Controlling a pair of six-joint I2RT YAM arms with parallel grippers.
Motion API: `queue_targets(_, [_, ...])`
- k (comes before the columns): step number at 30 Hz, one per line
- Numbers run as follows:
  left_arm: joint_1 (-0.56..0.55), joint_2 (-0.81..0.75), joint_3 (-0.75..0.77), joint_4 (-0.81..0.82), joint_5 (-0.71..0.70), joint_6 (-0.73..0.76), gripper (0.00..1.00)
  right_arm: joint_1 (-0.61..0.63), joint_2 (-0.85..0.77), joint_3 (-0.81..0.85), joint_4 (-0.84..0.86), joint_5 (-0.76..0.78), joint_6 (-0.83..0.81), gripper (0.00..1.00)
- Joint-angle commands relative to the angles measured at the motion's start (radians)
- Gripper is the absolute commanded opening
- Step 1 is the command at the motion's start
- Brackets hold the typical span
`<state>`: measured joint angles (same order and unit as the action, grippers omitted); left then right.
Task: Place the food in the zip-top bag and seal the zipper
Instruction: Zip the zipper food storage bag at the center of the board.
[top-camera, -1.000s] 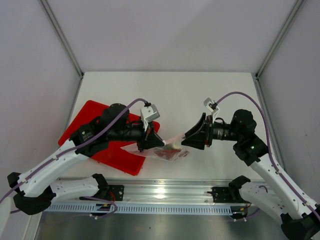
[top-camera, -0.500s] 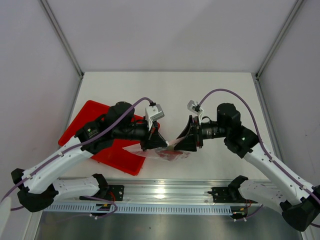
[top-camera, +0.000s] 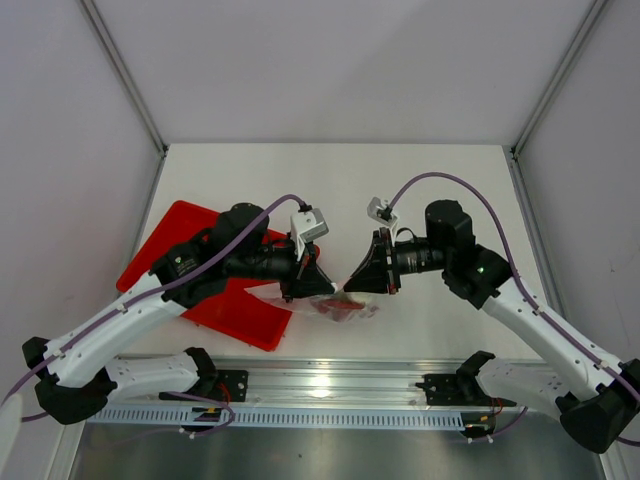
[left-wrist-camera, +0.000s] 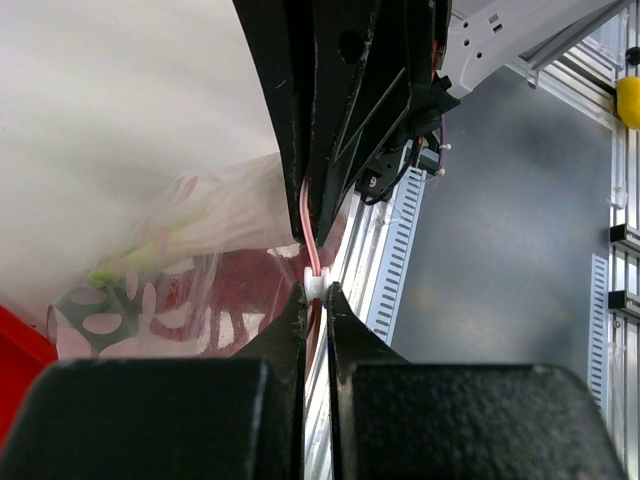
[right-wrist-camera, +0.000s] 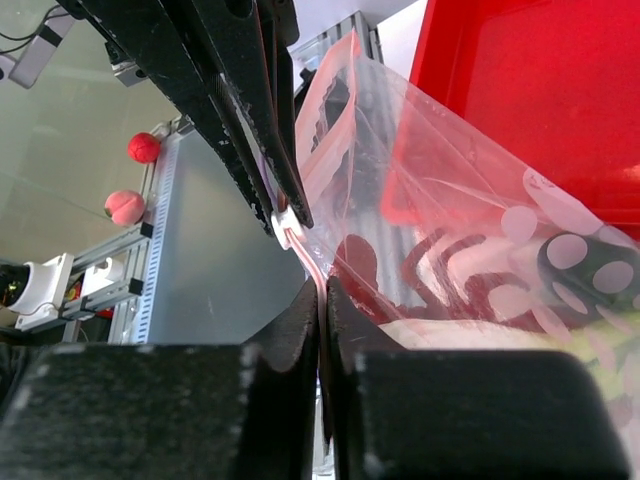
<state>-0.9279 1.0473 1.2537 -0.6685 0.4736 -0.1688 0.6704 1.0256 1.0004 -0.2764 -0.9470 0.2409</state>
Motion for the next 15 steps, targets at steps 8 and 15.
queue_targets(8, [0.006,-0.013,0.041,0.026,-0.004,-0.018,0.01,0.003,-0.032,0.046,-0.081,0.235,-0.057,0.00])
queue_targets(15, [0.006,-0.027,0.038,0.015,-0.032,-0.020,0.01,-0.031,-0.094,0.052,-0.168,0.517,-0.040,0.00])
